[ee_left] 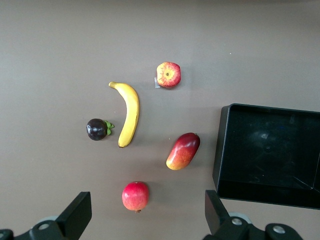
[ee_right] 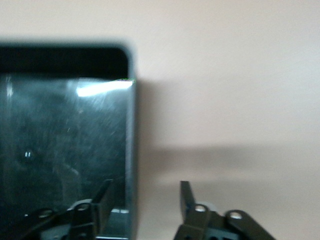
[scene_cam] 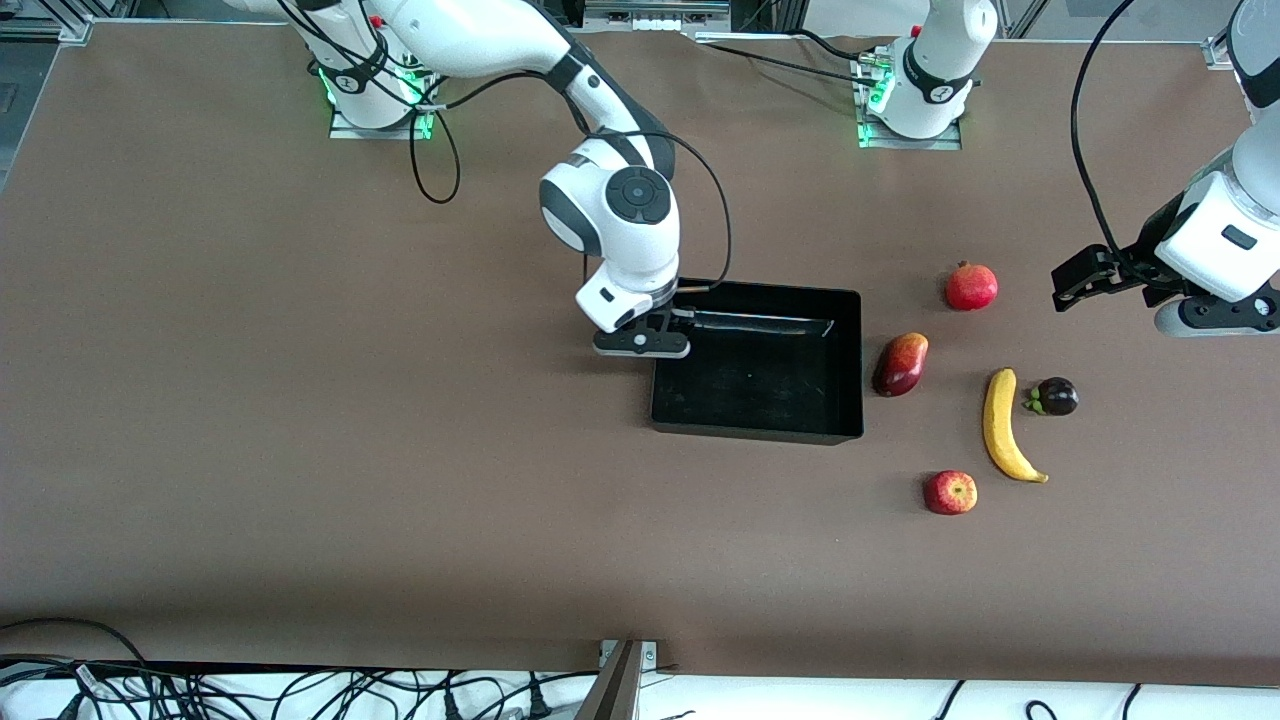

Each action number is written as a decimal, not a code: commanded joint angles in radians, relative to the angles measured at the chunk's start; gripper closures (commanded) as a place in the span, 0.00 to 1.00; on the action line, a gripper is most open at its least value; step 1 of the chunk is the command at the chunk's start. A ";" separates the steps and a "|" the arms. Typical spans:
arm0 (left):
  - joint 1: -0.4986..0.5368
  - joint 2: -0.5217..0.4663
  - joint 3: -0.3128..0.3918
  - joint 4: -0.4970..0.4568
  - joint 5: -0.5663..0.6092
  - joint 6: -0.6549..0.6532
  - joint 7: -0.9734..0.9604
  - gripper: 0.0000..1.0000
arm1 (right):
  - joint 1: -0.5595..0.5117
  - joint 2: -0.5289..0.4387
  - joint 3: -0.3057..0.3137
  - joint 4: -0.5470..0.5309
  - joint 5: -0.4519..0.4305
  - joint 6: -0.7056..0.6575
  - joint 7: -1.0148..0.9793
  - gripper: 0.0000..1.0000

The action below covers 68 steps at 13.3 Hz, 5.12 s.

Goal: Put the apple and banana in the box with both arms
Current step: 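Release the box and retract the right gripper while the left gripper reaches the apple, then lower the left gripper over the red apple and close on it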

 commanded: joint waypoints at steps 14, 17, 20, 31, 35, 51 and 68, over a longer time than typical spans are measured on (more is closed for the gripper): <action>-0.023 0.282 0.045 0.001 -0.026 0.273 -0.002 0.00 | -0.363 -0.449 -0.378 -0.022 0.154 -0.756 -0.916 0.00; -0.023 0.363 0.050 0.001 -0.019 0.359 -0.005 0.00 | -0.400 -0.484 -0.409 -0.031 0.154 -0.772 -1.001 0.00; -0.022 0.454 0.068 0.001 -0.013 0.464 -0.005 0.00 | -0.620 -0.548 -0.197 -0.097 0.145 -0.749 -1.002 0.00; -0.055 0.624 0.085 0.003 0.163 0.676 -0.184 0.00 | -0.864 -0.788 0.017 -0.320 0.016 -0.594 -0.992 0.00; -0.062 0.623 0.085 0.007 0.162 0.676 -0.230 0.00 | -0.854 -0.737 -0.015 -0.278 0.063 -0.614 -0.987 0.00; -0.078 0.644 0.085 0.001 0.096 0.781 -0.358 0.00 | -0.828 -0.737 0.005 -0.275 0.068 -0.615 -0.987 0.00; -0.077 0.730 0.117 0.004 0.099 0.866 -0.356 0.00 | -0.828 -0.737 0.002 -0.277 0.068 -0.618 -0.986 0.00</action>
